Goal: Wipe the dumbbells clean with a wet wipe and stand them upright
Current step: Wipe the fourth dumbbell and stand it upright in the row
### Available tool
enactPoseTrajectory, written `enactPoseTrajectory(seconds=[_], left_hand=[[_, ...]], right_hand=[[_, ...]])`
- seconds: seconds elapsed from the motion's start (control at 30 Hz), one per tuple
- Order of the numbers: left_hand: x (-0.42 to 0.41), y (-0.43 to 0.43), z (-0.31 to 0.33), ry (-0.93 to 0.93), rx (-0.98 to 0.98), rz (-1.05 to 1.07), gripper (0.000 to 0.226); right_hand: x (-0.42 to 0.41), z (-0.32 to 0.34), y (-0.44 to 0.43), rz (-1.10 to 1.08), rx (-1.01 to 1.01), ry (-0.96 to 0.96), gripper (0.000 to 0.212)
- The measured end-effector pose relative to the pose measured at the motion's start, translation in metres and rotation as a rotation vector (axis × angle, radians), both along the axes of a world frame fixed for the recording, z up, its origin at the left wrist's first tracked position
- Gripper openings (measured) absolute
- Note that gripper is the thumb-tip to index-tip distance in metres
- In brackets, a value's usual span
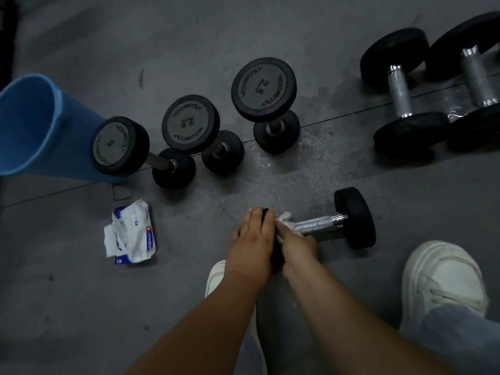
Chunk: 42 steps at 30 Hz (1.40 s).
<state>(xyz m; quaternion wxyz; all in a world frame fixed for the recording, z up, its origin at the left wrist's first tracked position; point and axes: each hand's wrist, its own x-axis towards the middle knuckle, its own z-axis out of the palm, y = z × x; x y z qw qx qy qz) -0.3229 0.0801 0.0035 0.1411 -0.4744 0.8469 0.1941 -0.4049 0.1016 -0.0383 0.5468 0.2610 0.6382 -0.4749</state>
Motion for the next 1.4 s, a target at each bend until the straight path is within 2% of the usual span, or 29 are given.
enactPoseTrajectory(seconds=[0.1, 0.27, 0.33, 0.5, 0.6, 0.77, 0.87, 0.97, 1.03, 1.13, 1.3, 1.4], left_hand=[[0.001, 0.001, -0.001, -0.015, 0.017, 0.005, 0.099], [0.0, -0.002, 0.001, -0.034, 0.033, 0.002, 0.1], [-0.001, -0.002, 0.002, -0.025, 0.036, 0.006, 0.099], [-0.001, -0.004, 0.002, -0.026, 0.043, 0.009, 0.102], [-0.002, -0.009, 0.003, -0.028, 0.051, 0.009, 0.103], [-0.003, -0.002, 0.003, -0.006, 0.053, 0.033, 0.095], [-0.002, -0.003, 0.002, -0.028, 0.05, 0.016, 0.1], [-0.003, -0.005, 0.004, -0.059, 0.049, -0.004, 0.107], [-0.005, -0.004, 0.006, -0.081, 0.048, -0.008, 0.109], [-0.006, -0.003, 0.01, -0.089, 0.044, 0.004, 0.113], [-0.006, -0.004, 0.012, -0.068, 0.058, 0.019, 0.111], [-0.004, -0.006, 0.011, -0.054, 0.058, 0.017, 0.109]], right_hand=[[0.011, 0.007, 0.026, 0.024, -0.049, 0.08, 0.038], [-0.005, -0.006, -0.002, -0.028, -0.045, -0.031, 0.036], [0.001, -0.008, 0.005, -0.007, -0.014, 0.009, 0.039], [0.018, -0.013, 0.031, 0.033, -0.042, 0.036, 0.066], [0.003, -0.008, 0.019, 0.054, -0.061, 0.052, 0.05], [-0.003, 0.003, -0.006, -0.032, -0.045, -0.106, 0.03], [-0.006, 0.005, 0.007, -0.011, -0.036, -0.009, 0.028], [-0.014, 0.008, 0.041, 0.03, -0.048, 0.04, 0.007], [-0.026, 0.007, 0.061, -0.088, -0.062, -0.087, 0.011], [-0.045, 0.015, 0.071, -0.441, -0.125, -0.292, 0.009], [-0.062, 0.024, 0.063, -0.722, -0.176, -0.302, 0.015], [-0.073, 0.031, 0.05, -0.763, -0.196, -0.319, 0.019]])
